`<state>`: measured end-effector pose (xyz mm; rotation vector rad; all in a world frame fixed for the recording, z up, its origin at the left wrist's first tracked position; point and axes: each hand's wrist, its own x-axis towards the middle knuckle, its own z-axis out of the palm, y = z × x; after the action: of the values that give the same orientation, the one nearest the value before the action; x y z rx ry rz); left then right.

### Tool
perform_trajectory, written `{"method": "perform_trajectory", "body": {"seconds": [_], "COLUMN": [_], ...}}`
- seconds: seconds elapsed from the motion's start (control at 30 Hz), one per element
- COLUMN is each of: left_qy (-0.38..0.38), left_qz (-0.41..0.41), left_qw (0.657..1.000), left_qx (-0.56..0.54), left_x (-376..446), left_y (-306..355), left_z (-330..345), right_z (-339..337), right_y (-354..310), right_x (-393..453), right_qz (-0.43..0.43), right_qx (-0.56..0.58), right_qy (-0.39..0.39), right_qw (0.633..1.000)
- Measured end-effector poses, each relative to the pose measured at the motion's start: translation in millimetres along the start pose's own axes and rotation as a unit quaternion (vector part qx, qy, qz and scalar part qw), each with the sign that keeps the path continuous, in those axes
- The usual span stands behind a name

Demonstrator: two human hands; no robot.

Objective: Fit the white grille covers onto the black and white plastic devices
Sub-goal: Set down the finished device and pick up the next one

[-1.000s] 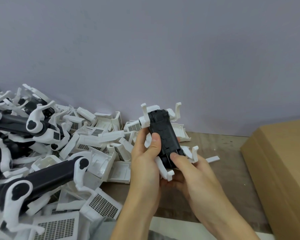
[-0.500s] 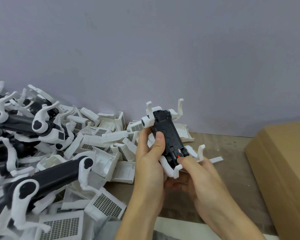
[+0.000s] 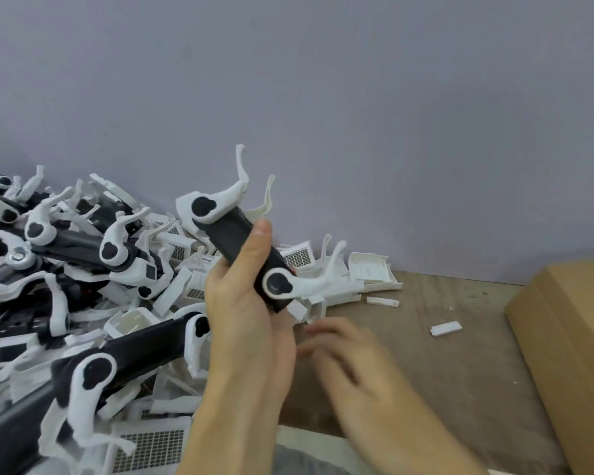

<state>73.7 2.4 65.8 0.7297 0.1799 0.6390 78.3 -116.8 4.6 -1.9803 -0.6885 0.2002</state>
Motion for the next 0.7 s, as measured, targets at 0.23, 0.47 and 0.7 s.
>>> {"method": "perform_trajectory", "body": {"seconds": [0.23,0.47,0.7], "left_qy": [0.003,0.009,-0.013], "left_qz": [-0.009,-0.005,-0.026], "left_qw": [0.997,0.991,0.963], "left_qx": [0.082,0.136,0.268], "left_x": [-2,0,4], "left_y": [-12,-16,-22], "left_z": [1,-2,-9], "right_z": [33,-9,-79], "right_y": [1,7,6], "right_x": [3,5,-10], "right_qz": [-0.024,0.009,0.077], "right_qx": [-0.196,-0.044,-0.167], "right_qy": [-0.117,0.101,0.066], "right_qw": [0.973,0.994,0.981]}}
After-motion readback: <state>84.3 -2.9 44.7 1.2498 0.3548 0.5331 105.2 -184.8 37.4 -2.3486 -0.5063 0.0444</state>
